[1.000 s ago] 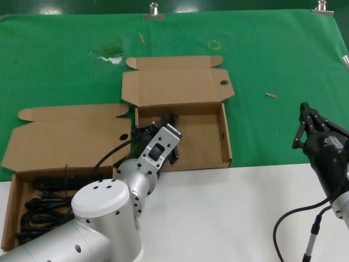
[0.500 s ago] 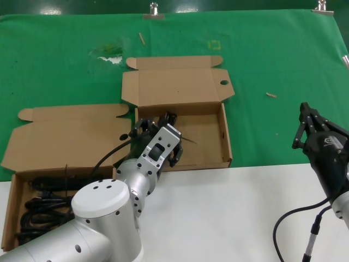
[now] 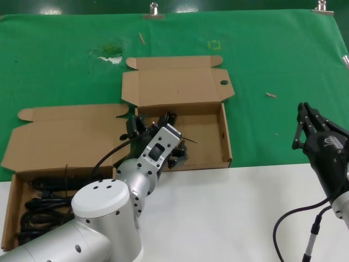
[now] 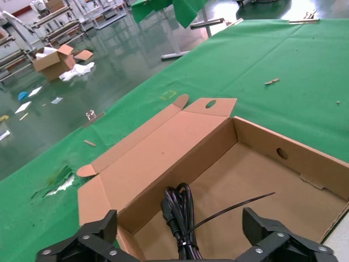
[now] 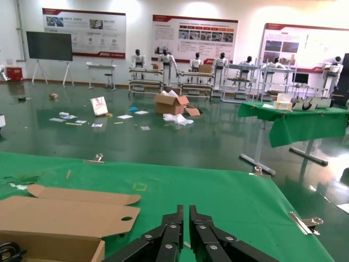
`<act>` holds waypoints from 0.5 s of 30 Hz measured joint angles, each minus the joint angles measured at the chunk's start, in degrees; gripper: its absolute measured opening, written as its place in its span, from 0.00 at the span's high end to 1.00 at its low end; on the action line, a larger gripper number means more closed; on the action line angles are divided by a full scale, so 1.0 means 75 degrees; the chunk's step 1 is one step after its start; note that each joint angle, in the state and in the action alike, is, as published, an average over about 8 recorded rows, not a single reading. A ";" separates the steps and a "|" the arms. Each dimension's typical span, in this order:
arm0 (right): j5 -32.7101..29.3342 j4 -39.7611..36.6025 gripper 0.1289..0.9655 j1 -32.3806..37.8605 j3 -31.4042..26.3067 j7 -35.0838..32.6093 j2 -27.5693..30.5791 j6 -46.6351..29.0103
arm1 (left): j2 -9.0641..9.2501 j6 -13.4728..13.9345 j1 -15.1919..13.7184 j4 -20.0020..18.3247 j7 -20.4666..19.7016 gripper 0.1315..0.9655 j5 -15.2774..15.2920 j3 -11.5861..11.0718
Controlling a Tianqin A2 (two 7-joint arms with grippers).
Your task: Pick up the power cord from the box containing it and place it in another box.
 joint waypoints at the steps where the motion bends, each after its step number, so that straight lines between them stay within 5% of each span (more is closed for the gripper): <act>1: 0.0000 0.0000 0.96 0.0000 0.0000 0.0000 0.0000 0.0000 | 0.0000 0.0005 0.0005 -0.0002 -0.0004 0.28 0.0007 -0.0008; 7: 0.0000 0.0000 0.91 0.0000 0.0000 0.0000 0.0000 0.0000 | 0.0014 0.0143 0.0164 -0.0058 -0.0176 0.14 0.0213 -0.0256; 15: 0.0000 0.0000 0.81 0.0000 0.0000 0.0000 0.0000 0.0000 | 0.0060 0.0572 0.0664 -0.0233 -0.0715 0.04 0.0851 -0.1031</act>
